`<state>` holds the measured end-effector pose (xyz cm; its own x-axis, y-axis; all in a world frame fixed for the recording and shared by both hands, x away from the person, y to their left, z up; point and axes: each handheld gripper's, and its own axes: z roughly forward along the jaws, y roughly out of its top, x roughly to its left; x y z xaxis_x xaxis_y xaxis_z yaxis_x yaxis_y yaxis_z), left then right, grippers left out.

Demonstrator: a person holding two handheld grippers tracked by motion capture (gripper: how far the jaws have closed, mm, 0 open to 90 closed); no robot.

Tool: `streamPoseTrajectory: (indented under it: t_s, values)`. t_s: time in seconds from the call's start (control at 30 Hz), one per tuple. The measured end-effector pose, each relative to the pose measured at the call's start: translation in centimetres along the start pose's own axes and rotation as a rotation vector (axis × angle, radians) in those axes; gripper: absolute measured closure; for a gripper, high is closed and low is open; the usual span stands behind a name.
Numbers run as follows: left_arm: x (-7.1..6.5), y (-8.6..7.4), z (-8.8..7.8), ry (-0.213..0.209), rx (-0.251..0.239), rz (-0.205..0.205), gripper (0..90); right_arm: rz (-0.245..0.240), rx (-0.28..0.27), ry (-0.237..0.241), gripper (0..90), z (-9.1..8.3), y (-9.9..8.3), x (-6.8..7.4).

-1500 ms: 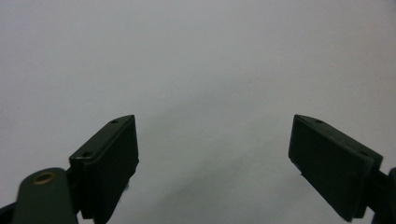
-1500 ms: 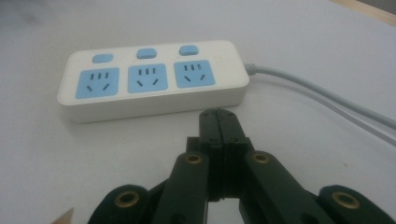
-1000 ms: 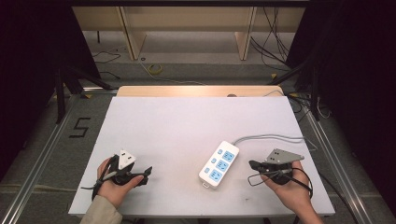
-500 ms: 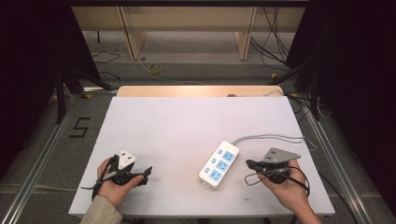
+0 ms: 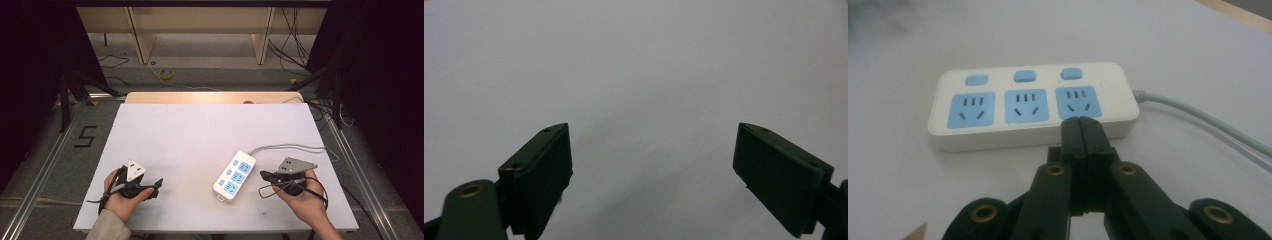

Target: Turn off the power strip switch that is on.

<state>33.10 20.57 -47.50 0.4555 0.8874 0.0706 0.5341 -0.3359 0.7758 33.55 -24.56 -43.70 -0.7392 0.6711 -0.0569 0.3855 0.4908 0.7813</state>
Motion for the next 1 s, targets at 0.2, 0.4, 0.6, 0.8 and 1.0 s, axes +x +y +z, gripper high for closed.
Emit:
streamPoseTrajectory:
  t_s: [0.2,0.4,0.6,0.8,1.0]
  values:
    - [0.0,0.0,0.0,0.000,-0.001,0.000,15.6,-0.003,0.001,0.005,90.0,0.2,0.3,0.1]
    - [0.0,0.0,0.0,0.000,-0.001,-0.001,15.6,-0.006,0.001,0.009,90.0,0.4,0.5,0.3]
    - [0.0,0.0,0.0,0.000,-0.001,-0.001,15.6,-0.010,0.003,0.015,90.0,0.7,0.8,0.5]
    - [0.0,0.0,0.0,-0.001,-0.001,-0.001,15.6,-0.014,0.003,0.020,90.0,0.8,1.1,0.6]
    - [0.0,0.0,0.0,-0.001,-0.001,-0.001,15.6,-0.018,0.003,0.024,90.0,1.0,1.3,0.8]
